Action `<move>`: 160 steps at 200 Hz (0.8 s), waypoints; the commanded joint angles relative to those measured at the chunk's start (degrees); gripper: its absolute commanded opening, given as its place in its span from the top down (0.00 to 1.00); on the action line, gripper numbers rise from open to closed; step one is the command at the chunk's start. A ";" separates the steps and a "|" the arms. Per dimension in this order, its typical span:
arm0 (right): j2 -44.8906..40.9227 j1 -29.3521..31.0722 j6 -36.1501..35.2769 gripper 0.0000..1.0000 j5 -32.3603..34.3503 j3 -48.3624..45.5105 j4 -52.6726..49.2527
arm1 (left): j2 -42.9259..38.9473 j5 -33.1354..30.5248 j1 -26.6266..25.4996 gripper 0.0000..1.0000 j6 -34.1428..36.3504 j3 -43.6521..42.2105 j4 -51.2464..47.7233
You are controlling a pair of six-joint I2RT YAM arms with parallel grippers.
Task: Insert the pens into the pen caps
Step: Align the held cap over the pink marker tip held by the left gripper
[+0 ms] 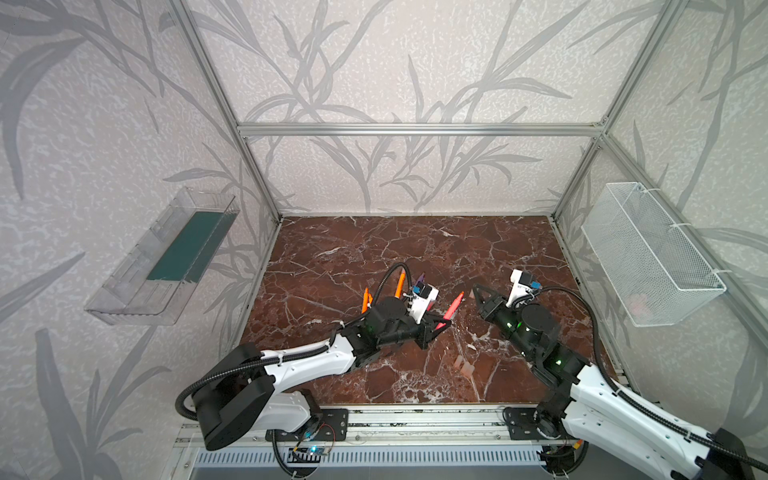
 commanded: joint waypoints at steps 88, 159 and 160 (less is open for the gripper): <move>-0.06 0.03 0.83 1.00 -0.61 -1.10 5.18 | 0.33 -1.58 -0.92 1.00 1.06 2.20 0.49; 4.85 0.11 -0.43 1.00 -0.61 2.37 6.52 | 0.85 -1.53 -1.50 1.00 1.09 2.26 0.85; 4.94 0.11 -0.44 1.00 -0.61 2.45 6.48 | 0.86 -1.56 -1.51 1.00 1.07 2.25 0.85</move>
